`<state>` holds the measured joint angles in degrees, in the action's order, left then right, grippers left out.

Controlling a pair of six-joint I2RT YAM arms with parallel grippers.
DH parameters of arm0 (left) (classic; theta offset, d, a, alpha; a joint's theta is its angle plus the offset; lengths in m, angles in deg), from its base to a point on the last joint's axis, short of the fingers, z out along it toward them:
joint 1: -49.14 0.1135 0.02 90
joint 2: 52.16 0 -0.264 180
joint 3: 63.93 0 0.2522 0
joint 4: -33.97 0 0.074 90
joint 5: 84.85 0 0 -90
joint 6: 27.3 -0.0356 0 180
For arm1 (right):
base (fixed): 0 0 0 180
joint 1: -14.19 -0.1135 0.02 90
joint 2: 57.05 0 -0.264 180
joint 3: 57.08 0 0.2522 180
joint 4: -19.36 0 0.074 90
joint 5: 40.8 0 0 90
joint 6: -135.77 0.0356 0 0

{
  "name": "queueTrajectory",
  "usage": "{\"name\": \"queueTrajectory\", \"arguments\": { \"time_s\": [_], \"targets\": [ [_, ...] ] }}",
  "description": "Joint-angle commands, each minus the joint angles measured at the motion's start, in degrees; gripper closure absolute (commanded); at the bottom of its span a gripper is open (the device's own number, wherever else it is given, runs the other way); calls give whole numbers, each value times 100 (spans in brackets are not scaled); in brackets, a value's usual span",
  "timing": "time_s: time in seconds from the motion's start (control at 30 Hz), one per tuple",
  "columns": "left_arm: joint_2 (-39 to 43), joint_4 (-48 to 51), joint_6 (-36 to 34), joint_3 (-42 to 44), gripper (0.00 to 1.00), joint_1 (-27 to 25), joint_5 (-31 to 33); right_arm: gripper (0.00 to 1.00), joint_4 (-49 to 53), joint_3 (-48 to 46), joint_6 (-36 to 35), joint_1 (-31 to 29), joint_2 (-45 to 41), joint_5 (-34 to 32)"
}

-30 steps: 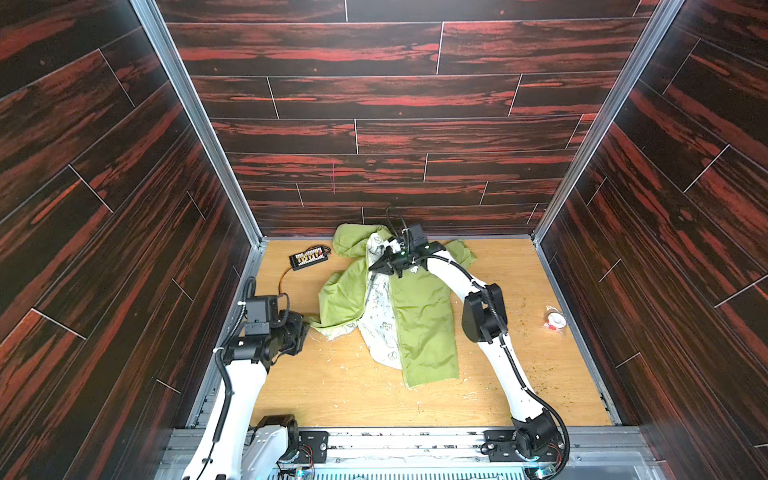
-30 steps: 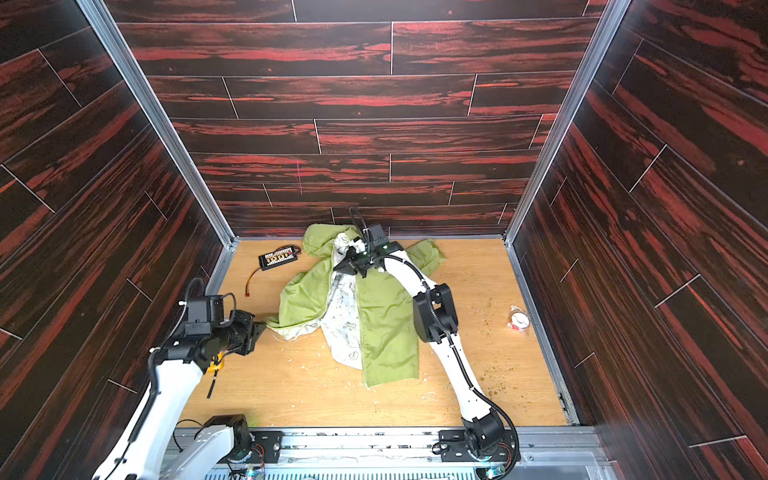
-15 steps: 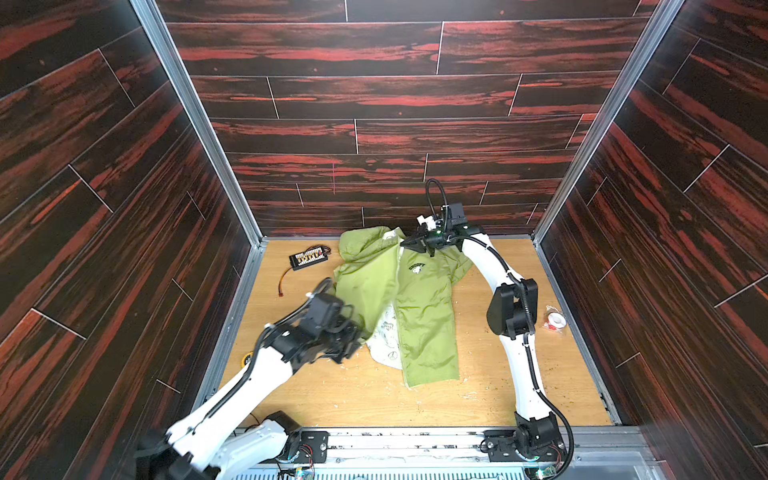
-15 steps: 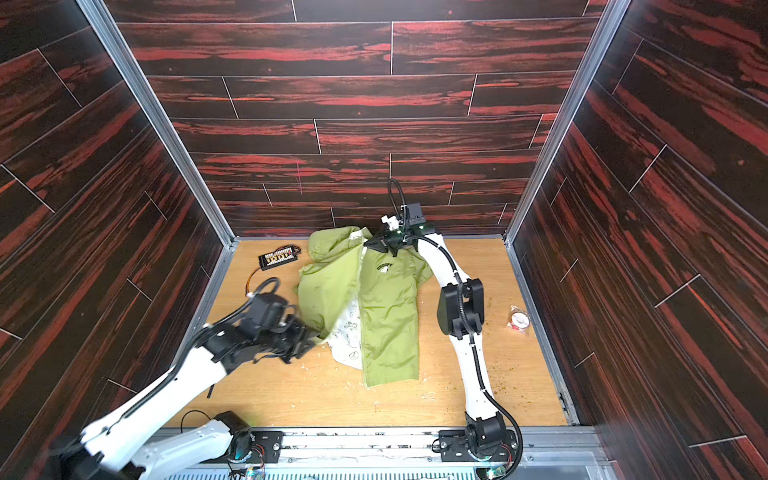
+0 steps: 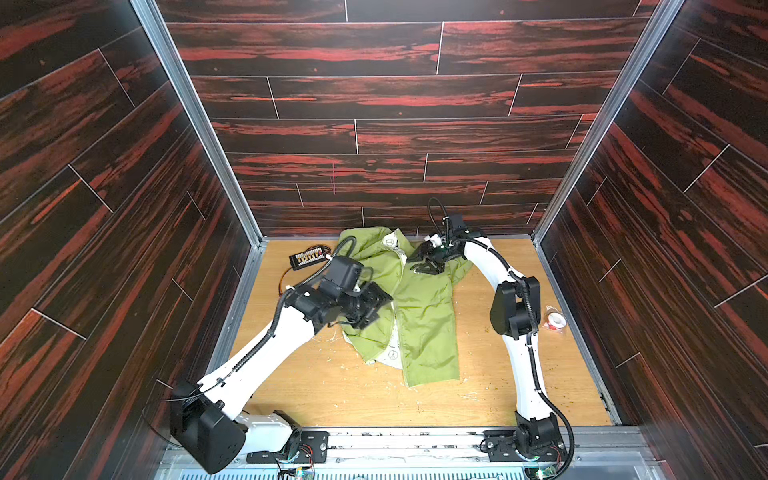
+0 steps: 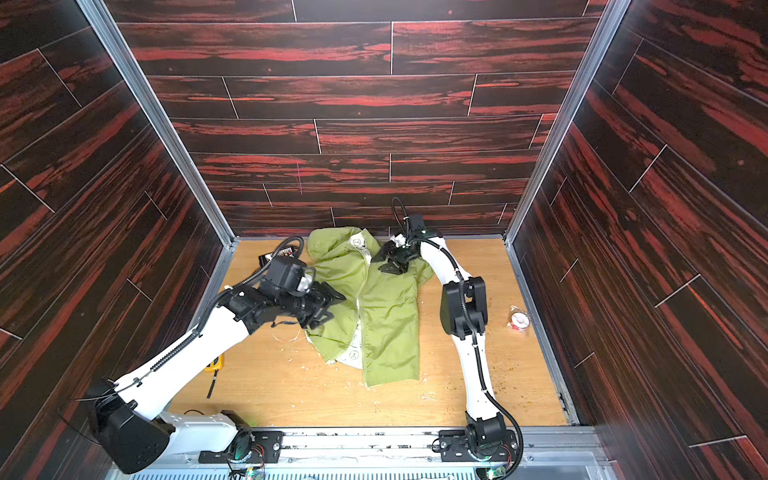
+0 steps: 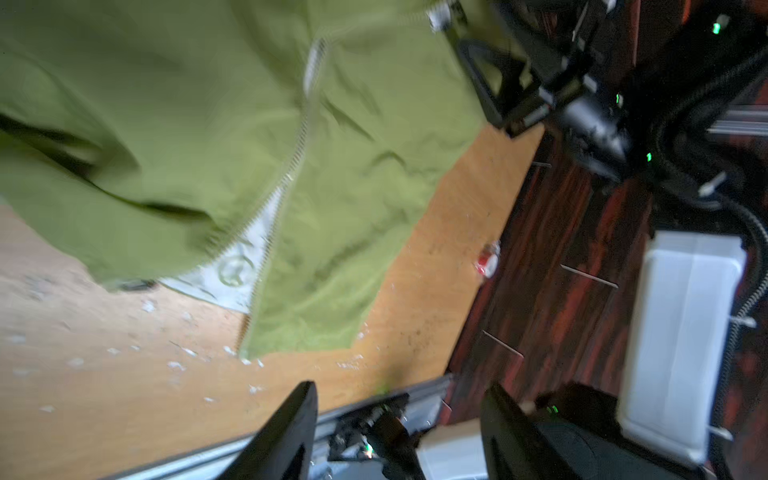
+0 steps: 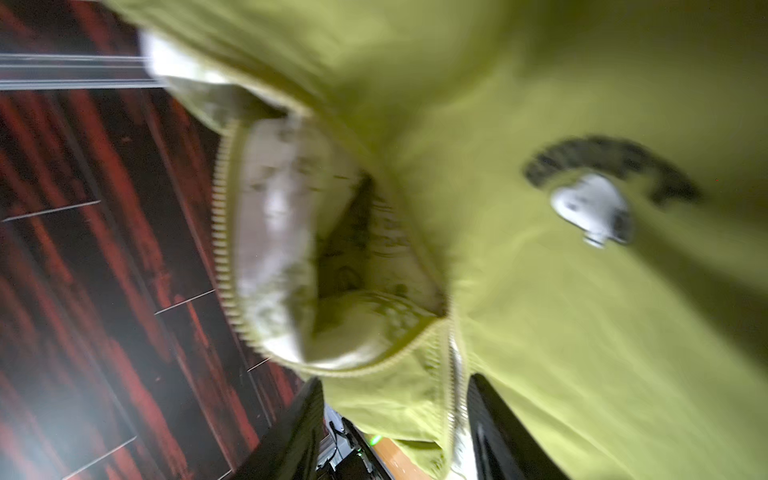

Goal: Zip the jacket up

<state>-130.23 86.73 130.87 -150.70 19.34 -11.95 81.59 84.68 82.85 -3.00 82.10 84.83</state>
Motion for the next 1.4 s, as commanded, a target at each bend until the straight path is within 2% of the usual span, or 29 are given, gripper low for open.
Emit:
{"name": "queueTrajectory", "arguments": {
  "time_s": [0.0,0.1,0.27,0.43,0.5,0.53,0.67,0.8,0.93,1.2,1.37],
  "targets": [
    [-492,845,-1389,-410,34,268,717,43,231,-605,-190,59,-1094,-467],
    [-1133,1128,-2044,-815,31,423,1040,45,-359,-1889,-30,50,-1897,-424],
    [-2157,1102,-2566,-1201,29,823,906,46,-1229,-3855,400,-121,-3051,-194],
    [-3148,980,-2881,-1550,28,1133,695,43,-1457,-4868,459,-839,-3466,-101],
    [-3478,896,-2973,-1704,31,1219,542,43,-1621,-5105,549,-1156,-3422,15],
    [-3591,831,-2997,-1751,35,1252,481,43,-1668,-5157,584,-1295,-3369,28],
    [-3873,635,-2962,-1831,66,1375,248,45,-1771,-5095,580,-1663,-2999,23],
    [-3952,486,-2910,-1793,81,1448,4,46,-2173,-5130,792,-1820,-2668,209],
    [-3932,380,-2842,-1661,85,1490,-186,46,-2241,-4958,917,-2074,-2305,143],
    [-3742,176,-2711,-1296,85,1539,-371,46,-2562,-4522,1290,-2374,-1670,27],
    [-3652,75,-2677,-1121,85,1581,-468,53,-2600,-4442,1521,-2475,-1355,-174]
  ]
}}
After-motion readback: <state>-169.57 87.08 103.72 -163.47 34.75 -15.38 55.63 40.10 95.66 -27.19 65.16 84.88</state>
